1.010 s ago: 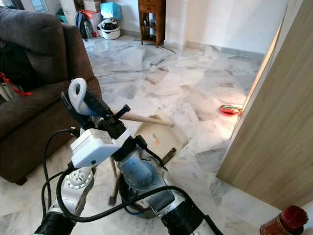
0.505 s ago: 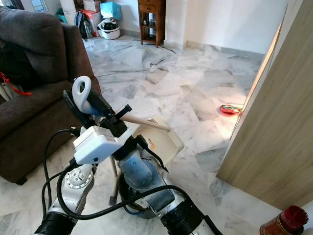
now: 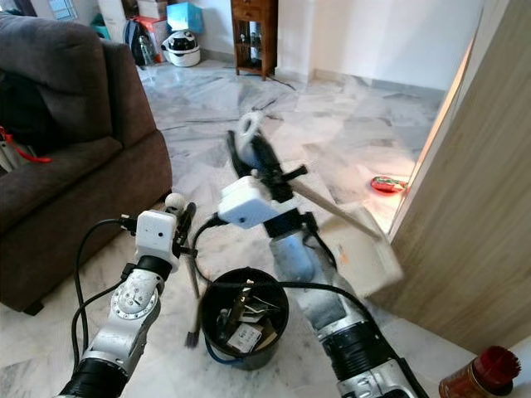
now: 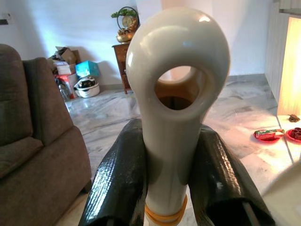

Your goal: Sweep floor

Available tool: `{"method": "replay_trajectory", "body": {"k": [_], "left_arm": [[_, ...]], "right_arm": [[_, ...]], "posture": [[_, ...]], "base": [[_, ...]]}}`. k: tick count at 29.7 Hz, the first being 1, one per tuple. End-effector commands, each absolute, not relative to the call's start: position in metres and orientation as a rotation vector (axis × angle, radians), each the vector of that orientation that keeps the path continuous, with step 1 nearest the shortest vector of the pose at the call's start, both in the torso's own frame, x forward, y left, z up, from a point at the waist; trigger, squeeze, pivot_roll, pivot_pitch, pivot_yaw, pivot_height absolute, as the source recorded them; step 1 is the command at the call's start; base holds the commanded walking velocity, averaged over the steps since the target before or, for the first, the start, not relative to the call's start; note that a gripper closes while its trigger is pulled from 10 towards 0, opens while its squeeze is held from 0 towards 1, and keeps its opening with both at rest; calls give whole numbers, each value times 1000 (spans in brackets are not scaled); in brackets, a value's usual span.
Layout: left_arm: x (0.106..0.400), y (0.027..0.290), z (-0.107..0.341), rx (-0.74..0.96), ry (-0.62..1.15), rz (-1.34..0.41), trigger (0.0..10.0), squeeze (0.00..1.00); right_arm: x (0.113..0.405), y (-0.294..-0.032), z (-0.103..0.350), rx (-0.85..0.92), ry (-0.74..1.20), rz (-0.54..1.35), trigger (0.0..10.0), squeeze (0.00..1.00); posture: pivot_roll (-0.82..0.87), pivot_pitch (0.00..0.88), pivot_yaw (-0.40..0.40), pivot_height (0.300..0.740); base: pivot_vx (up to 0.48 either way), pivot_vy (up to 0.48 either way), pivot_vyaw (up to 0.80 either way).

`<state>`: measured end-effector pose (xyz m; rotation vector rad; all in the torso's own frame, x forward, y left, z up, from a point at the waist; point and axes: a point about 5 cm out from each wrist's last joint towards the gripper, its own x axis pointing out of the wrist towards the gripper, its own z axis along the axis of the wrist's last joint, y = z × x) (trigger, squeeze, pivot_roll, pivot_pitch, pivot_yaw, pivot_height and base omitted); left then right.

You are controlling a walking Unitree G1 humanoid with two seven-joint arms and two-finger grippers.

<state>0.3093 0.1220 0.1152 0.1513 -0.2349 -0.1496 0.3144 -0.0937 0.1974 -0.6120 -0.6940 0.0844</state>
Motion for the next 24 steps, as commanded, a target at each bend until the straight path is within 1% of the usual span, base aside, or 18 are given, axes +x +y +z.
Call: {"method": "replay_trajectory", "body": {"k": [1,3,5,8,9,12,16,18,22,24], "left_arm": [[311,122,128,156,-303,-152,10000,0],[311,122,129,156,-306,-153,10000,0],[310,122,128,166,-310,-161,10000,0],[309,122,128,167,-310,-163,10000,0],[309,122,127,168,-308,-167,10000,0],[308,122,127,169,-307,-170,10000,0],[307,125,127,177,-306,-166,10000,0],[306,127,127,179,-305,-158,10000,0],[302,136,125,184,-302,-126,10000,0],[301,141,125,191,-297,-115,10000,0]], "right_arm": [[316,-107,188,-615,-650,44,10000,0],[316,-118,179,-617,-609,22,10000,0],[315,-135,167,-621,-556,-22,10000,0],[314,-142,162,-622,-537,-44,10000,0],[314,-151,156,-632,-512,-71,10000,0],[314,-156,153,-635,-495,-88,10000,0],[314,-168,141,-534,-421,-131,10000,0],[314,-170,138,-510,-402,-135,10000,0],[314,-175,130,-351,-349,-162,10000,0],[314,-179,126,-317,-329,-169,10000,0]], "posture": [[-24,0,25,740],[-24,0,24,740],[-26,0,26,740],[-30,0,29,740],[-30,0,29,740],[-34,0,33,740],[-32,0,35,740],[-26,0,32,740],[-26,0,32,740],[-17,0,30,740]], "base": [[0,0,0],[0,0,0],[0,0,0],[0,0,0],[0,0,0],[0,0,0],[0,0,0],[0,0,0],[0,0,0],[0,0,0]]}}
